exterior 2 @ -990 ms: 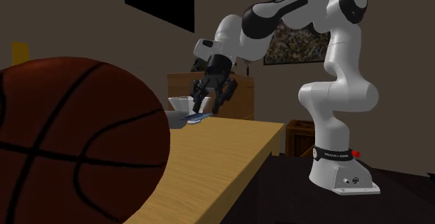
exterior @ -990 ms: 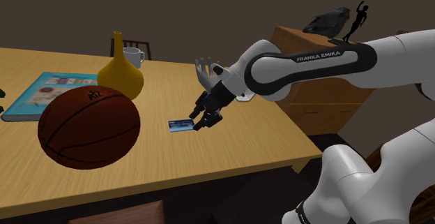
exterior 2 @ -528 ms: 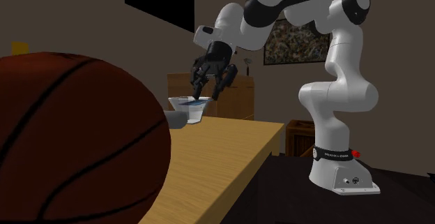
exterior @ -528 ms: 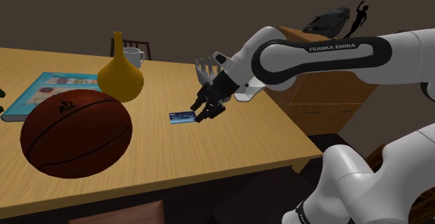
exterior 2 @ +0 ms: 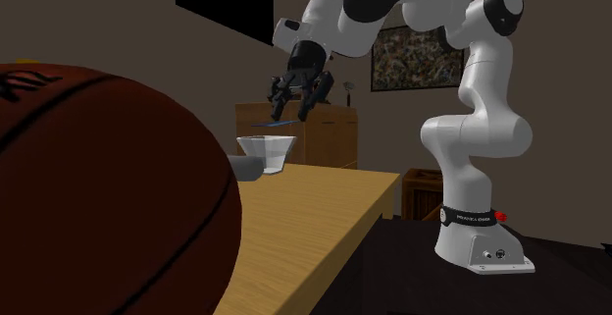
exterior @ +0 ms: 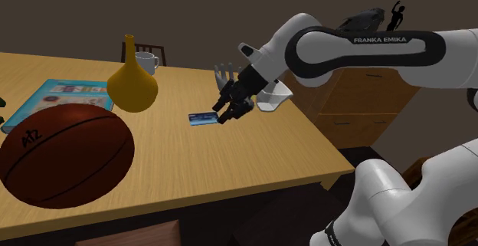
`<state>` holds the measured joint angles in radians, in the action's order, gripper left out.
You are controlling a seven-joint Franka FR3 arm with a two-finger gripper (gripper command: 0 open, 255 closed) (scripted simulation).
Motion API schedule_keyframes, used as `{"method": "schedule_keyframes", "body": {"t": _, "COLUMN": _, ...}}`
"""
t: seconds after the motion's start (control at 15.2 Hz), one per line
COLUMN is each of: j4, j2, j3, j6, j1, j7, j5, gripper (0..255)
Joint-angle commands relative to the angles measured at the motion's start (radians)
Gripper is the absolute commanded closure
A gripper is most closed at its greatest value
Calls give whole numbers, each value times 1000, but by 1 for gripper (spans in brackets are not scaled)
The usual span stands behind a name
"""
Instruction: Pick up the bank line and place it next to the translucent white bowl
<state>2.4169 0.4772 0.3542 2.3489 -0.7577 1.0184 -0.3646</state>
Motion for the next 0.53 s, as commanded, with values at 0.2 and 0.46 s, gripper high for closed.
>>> {"method": "schedule_keyframes", "body": {"t": 0.2, "j4": -28, "j2": 15, "j3": 94, "j6": -79, "j1": 39, "j7": 97, "j5": 23, "gripper": 255}}
{"method": "schedule_keyframes", "body": {"t": 0.46, "j4": -67, "j2": 5, "j3": 182, "j6": -142, "j1": 64, "j7": 187, "j5": 36, "gripper": 255}}
